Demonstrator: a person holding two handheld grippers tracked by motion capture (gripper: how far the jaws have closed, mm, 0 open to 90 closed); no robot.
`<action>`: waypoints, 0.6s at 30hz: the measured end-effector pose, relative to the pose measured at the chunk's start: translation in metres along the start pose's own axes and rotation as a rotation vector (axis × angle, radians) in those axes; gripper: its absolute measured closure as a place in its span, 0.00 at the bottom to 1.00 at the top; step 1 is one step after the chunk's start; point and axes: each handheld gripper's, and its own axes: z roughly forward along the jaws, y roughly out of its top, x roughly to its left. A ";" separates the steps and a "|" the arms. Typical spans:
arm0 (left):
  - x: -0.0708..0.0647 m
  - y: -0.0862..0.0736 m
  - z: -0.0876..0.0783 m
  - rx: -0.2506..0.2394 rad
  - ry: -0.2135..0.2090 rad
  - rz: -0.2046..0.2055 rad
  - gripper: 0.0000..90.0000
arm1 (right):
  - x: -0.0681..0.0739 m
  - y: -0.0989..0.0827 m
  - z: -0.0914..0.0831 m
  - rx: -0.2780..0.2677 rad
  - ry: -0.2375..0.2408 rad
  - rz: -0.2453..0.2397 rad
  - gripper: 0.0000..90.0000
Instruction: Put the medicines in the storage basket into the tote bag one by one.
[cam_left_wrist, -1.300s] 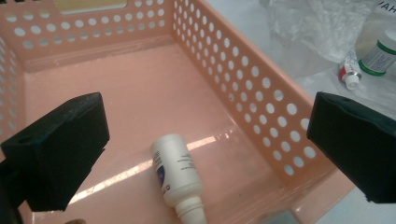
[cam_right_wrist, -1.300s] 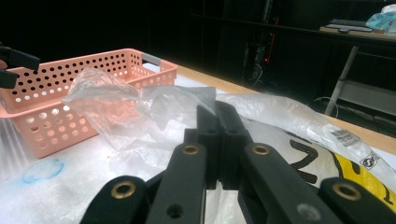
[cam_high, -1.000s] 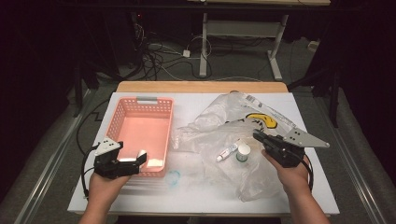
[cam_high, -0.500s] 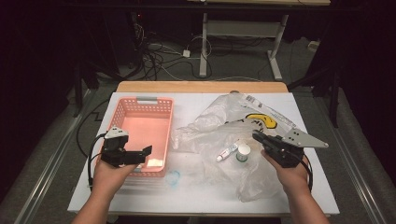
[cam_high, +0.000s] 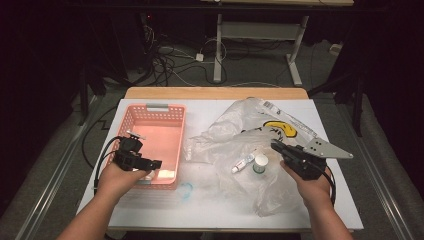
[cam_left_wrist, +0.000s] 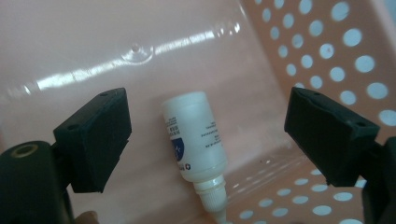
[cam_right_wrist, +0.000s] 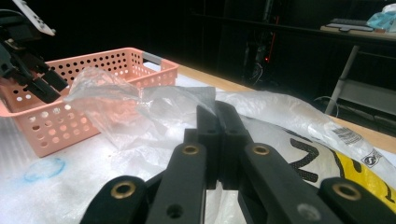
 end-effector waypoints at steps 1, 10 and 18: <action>0.001 0.002 0.002 0.028 -0.003 -0.004 0.16 | 0.000 -0.001 0.001 0.005 0.000 -0.002 1.00; 0.010 0.019 0.017 0.218 -0.004 -0.069 0.26 | 0.000 0.001 -0.001 0.000 -0.002 -0.002 1.00; 0.005 0.023 0.026 0.301 0.022 -0.045 0.41 | -0.003 0.001 -0.003 -0.007 -0.006 0.002 1.00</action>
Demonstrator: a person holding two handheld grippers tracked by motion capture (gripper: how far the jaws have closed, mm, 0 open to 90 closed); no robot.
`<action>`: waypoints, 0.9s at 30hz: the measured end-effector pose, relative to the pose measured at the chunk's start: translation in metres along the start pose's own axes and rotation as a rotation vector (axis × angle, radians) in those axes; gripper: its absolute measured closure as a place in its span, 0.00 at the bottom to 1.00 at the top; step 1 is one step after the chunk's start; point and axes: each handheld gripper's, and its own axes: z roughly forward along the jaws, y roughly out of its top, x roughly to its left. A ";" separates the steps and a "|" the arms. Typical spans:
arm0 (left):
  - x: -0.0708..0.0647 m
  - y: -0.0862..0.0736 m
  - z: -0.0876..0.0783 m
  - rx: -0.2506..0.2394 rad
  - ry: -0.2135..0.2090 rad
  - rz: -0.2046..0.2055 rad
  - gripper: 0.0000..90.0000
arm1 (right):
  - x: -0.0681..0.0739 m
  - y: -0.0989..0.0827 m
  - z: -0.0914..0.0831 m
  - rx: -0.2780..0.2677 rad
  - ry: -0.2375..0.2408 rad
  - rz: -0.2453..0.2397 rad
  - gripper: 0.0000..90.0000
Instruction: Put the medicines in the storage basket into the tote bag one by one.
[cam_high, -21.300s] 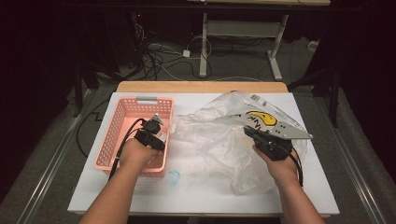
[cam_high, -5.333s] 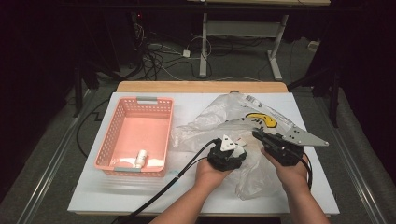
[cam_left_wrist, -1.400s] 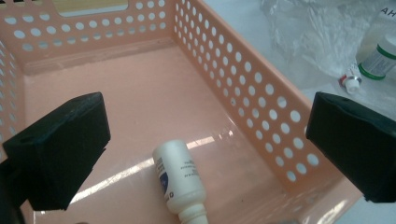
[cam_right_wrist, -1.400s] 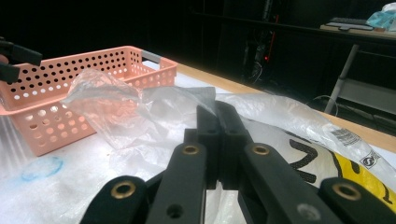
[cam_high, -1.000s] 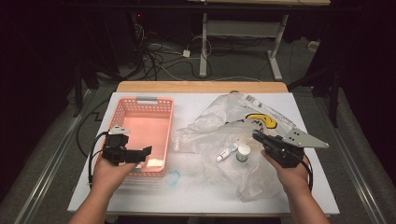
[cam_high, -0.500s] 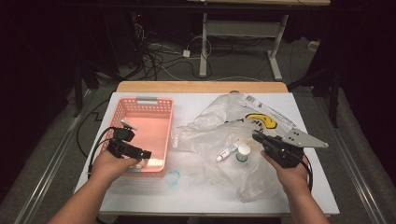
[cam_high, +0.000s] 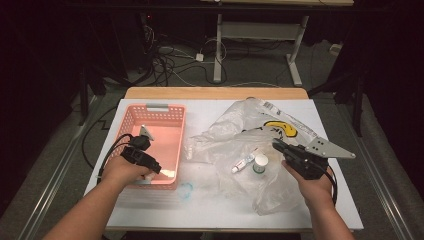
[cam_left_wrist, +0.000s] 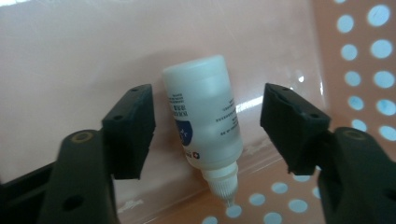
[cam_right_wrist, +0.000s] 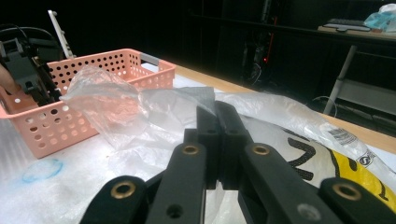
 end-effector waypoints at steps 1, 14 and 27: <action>0.000 0.000 0.001 0.006 0.006 0.000 0.43 | 0.000 0.000 0.000 0.001 0.000 0.000 1.00; -0.005 0.000 0.004 0.028 0.039 0.055 0.63 | 0.002 0.001 0.001 0.002 0.003 -0.006 1.00; -0.003 -0.012 -0.004 -0.103 0.001 0.067 0.65 | 0.002 0.000 0.002 0.005 0.005 -0.007 1.00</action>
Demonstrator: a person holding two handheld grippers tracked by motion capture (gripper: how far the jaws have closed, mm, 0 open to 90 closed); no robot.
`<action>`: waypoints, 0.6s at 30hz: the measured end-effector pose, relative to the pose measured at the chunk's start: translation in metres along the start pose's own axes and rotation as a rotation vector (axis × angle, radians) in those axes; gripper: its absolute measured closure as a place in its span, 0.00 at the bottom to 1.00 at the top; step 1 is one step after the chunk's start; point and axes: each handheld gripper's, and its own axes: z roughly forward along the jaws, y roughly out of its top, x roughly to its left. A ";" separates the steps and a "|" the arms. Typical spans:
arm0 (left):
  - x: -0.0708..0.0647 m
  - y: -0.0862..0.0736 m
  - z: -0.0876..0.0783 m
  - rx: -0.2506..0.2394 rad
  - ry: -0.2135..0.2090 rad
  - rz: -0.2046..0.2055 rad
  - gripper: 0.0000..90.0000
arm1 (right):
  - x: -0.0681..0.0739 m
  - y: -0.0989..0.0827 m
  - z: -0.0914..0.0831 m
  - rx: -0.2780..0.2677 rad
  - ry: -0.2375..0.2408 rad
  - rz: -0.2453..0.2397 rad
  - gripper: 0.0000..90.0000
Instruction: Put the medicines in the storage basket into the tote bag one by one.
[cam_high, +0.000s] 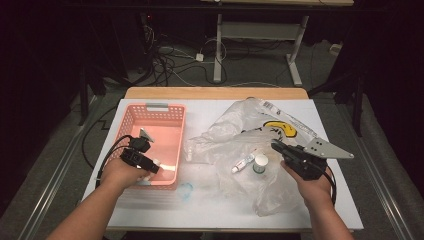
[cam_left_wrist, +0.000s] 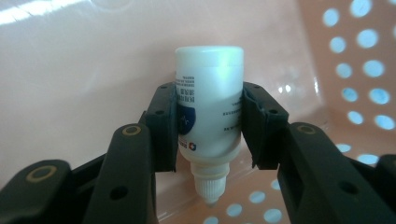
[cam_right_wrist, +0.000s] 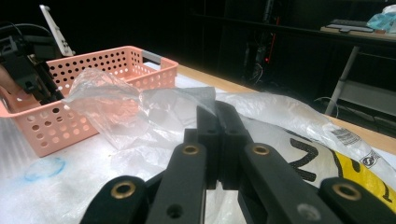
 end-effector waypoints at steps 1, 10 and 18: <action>0.000 -0.001 -0.002 -0.019 -0.002 0.008 0.65 | 0.000 0.000 0.000 0.002 0.001 0.000 1.00; -0.009 -0.013 -0.011 -0.170 0.030 0.100 0.65 | 0.001 0.000 0.001 0.006 0.001 -0.001 1.00; -0.017 -0.027 -0.016 -0.317 0.050 0.159 0.65 | 0.001 -0.001 0.001 0.007 -0.005 0.001 1.00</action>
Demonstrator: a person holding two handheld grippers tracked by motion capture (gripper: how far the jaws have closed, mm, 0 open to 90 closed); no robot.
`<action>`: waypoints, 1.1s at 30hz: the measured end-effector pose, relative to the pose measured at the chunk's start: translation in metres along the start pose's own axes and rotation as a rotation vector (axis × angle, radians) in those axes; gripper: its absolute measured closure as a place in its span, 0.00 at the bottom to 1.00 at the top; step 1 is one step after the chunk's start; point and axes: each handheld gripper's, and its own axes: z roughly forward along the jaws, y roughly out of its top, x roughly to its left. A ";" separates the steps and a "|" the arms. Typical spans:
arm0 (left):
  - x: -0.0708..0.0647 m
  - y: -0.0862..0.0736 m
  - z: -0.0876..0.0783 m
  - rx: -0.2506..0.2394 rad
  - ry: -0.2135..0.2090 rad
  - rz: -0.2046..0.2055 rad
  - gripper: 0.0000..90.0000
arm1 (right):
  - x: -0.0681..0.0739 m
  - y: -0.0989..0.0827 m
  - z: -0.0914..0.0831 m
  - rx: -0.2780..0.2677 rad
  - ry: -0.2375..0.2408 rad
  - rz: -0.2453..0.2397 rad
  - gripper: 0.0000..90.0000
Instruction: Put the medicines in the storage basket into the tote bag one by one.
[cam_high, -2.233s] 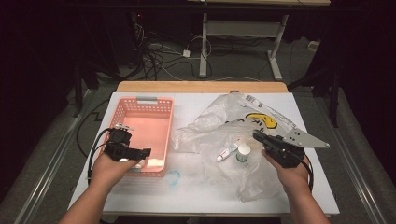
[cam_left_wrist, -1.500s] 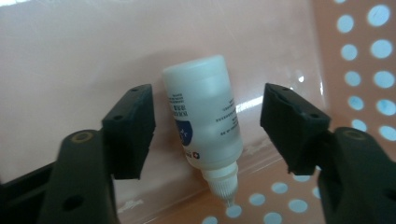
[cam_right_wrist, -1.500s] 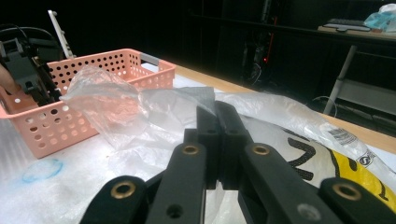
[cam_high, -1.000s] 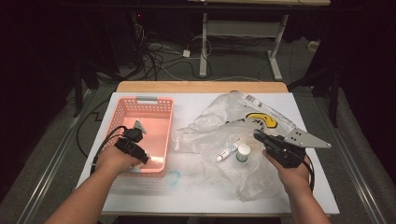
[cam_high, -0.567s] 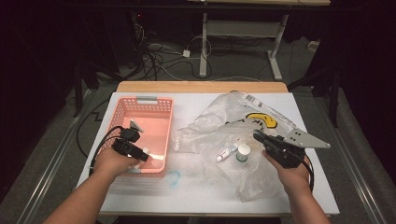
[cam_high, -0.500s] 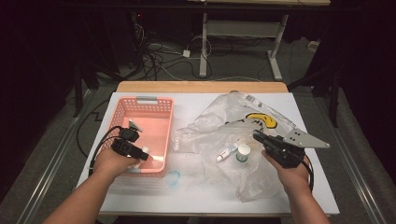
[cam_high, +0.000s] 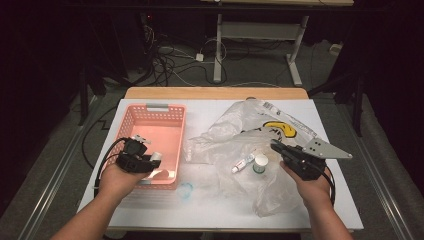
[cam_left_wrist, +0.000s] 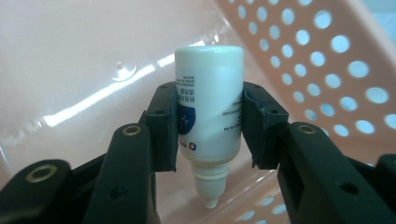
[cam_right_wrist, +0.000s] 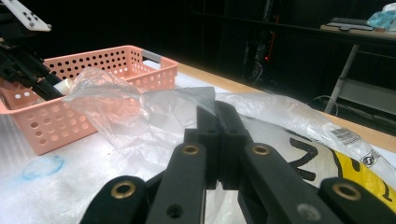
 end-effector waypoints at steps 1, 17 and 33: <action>-0.001 -0.002 -0.002 -0.032 0.003 0.005 0.65 | 0.000 0.000 0.000 0.000 0.000 0.000 1.00; -0.021 -0.023 -0.024 -0.371 0.002 0.024 0.65 | 0.000 0.000 -0.001 -0.014 -0.002 -0.009 1.00; -0.062 -0.015 -0.038 -0.496 -0.098 0.087 0.65 | 0.001 0.001 0.000 -0.019 0.004 -0.005 1.00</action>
